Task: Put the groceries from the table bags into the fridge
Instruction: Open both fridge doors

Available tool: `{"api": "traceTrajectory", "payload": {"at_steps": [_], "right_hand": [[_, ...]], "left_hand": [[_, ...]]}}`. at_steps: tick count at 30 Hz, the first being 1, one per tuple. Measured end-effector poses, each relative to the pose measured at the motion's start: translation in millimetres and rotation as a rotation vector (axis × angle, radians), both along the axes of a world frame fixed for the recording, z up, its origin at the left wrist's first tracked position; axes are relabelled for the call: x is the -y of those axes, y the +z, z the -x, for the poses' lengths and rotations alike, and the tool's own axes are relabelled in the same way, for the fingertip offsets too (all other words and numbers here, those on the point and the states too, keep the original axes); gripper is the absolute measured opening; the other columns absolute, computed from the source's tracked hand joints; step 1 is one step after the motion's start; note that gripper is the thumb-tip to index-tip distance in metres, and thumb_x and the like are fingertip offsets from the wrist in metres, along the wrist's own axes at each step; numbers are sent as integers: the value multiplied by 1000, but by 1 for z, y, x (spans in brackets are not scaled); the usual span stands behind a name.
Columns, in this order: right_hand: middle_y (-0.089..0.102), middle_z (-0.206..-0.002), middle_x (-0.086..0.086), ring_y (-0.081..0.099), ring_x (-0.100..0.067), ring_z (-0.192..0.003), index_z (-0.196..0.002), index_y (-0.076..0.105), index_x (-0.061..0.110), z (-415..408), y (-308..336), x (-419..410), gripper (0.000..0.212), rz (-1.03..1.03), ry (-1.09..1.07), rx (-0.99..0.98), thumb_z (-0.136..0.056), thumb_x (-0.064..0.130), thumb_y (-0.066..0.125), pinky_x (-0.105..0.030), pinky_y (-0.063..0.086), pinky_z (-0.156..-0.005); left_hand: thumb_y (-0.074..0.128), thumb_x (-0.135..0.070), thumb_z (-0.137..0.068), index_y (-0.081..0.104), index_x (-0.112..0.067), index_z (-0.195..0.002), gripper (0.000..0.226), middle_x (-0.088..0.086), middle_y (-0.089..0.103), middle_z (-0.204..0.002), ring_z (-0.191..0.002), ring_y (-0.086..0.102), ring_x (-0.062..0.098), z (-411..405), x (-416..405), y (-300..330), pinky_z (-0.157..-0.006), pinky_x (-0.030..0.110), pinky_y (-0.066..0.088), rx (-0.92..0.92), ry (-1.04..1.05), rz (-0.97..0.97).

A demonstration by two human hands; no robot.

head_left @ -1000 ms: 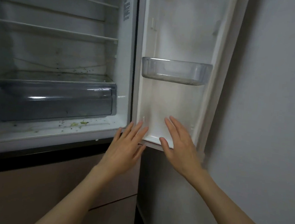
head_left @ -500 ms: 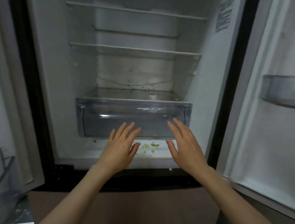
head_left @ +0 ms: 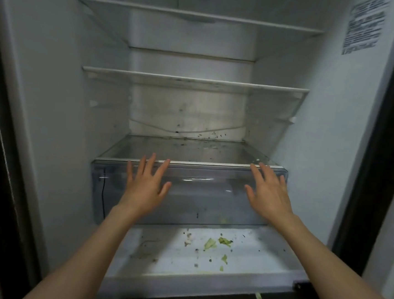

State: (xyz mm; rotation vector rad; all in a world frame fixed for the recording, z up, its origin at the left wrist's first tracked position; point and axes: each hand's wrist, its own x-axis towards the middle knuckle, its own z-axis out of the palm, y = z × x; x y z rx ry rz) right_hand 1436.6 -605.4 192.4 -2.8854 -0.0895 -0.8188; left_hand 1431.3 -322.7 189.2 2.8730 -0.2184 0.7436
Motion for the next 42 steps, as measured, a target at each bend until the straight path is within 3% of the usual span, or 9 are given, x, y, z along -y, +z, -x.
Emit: {"api": "traceTrajectory", "payload": {"at_steps": [6,9,14,17,22,24,28,33,42], "right_hand": [[53,-127,-19,48,-37,-119,-129,51,8,-21,-12,9,49,11,-8,186,-86,27,62,-56,29,-107],[59,-113,-20,56,-39,-106,-116,61,7,-21,-17,9,42,-37,-10,310,-82,31,67,-58,33,-104],[60,-108,-15,56,-33,-108,-111,62,10,-6,-24,8,54,-128,-1,408,-84,51,39,-55,29,-107],[60,-107,-14,56,-33,-106,-111,62,11,5,-25,10,56,-135,9,458,-84,54,40,-55,29,-107],[60,-103,-13,57,-32,-101,-108,63,12,19,-21,11,58,-138,-4,477,-81,59,43,-55,31,-104],[60,-99,-13,57,-33,-97,-105,64,13,25,-18,11,56,-138,-5,502,-80,59,45,-57,32,-104],[57,-101,-15,52,-32,-102,-105,63,13,44,-23,17,57,-179,20,551,-79,61,46,-52,18,-111],[56,-104,-14,49,-31,-107,-107,62,14,61,-24,20,56,-208,44,560,-79,61,47,-49,14,-112],[58,-99,-11,47,-21,-101,-102,64,15,70,-27,27,55,-190,55,636,-78,63,51,-44,21,-104]], "left_hand": [[39,-46,-93,21,-29,-145,58,6,21,-154,-143,11,24,0,1,-5,-114,48,-5,110,48,-64],[45,-46,-90,36,-27,-138,53,7,37,-145,-137,26,27,3,4,-6,-114,52,5,169,55,-45],[38,-49,-84,51,-23,-125,50,11,52,-130,-124,43,32,18,7,-13,-109,57,18,301,91,-29],[35,-50,-84,53,-23,-121,49,10,56,-123,-120,46,32,31,10,-12,-108,57,19,327,107,3],[58,-36,-87,55,-21,-120,36,11,57,-121,-120,46,33,46,14,-8,-109,58,18,339,118,26],[53,-39,-88,56,-21,-119,36,11,57,-119,-119,47,32,54,16,-6,-110,57,17,337,125,48],[35,-49,-87,56,-23,-117,45,9,57,-116,-118,48,31,78,19,-11,-110,56,17,377,135,48],[33,-49,-87,55,-23,-118,46,9,56,-119,-121,46,30,95,21,-12,-111,55,15,384,126,63],[41,-43,-87,61,-20,-111,38,10,56,-113,-115,49,31,105,27,-18,-112,53,12,487,123,154]]}}
